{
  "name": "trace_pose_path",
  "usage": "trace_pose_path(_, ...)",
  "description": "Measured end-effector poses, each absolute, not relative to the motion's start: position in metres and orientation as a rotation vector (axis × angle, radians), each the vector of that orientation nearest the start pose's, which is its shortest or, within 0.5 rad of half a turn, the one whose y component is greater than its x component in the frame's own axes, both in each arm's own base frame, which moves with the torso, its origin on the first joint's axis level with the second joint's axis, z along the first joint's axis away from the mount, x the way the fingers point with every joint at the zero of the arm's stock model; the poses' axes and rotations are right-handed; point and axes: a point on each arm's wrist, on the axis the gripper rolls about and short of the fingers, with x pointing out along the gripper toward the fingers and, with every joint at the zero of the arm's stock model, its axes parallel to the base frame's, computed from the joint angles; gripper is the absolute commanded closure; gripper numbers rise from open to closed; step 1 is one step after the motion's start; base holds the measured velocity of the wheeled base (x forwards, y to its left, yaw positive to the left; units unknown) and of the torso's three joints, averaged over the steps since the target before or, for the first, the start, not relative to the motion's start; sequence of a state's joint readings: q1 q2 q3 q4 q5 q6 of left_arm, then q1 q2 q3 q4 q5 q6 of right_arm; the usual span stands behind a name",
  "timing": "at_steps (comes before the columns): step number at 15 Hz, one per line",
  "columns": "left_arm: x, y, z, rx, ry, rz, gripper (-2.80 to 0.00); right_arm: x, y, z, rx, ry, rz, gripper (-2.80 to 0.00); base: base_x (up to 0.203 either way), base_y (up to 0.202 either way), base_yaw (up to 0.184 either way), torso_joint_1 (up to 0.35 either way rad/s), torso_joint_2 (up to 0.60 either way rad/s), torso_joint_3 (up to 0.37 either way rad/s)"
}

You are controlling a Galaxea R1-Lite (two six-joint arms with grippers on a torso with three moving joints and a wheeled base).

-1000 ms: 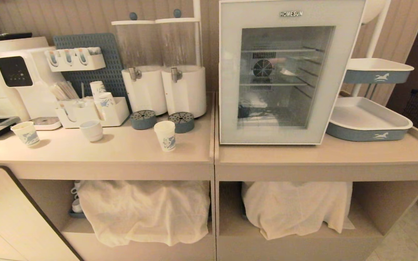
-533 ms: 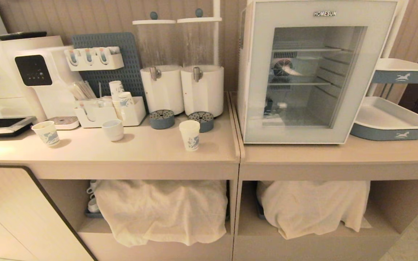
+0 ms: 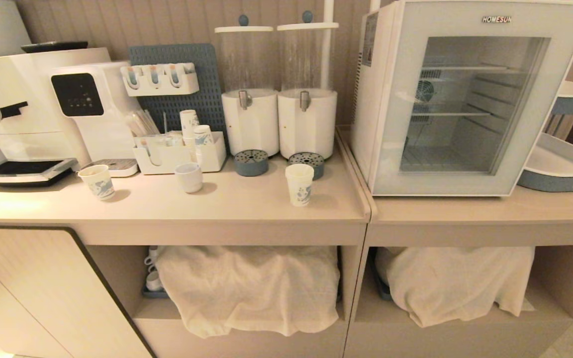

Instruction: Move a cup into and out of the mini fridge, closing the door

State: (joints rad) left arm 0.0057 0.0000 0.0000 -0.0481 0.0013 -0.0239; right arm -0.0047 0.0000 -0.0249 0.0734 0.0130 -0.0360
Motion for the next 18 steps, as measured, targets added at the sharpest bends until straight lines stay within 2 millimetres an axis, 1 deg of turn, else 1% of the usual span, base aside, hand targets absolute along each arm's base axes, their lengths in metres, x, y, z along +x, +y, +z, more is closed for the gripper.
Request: trace_pose_path(18, -0.0229, -0.0001, 0.0805, -0.024, -0.049, 0.007, 0.0, -0.0248, 0.0004, 0.0747, -0.034, 0.049, 0.009, 0.0, 0.0, 0.192, 0.0, 0.002, 0.0, 0.003)
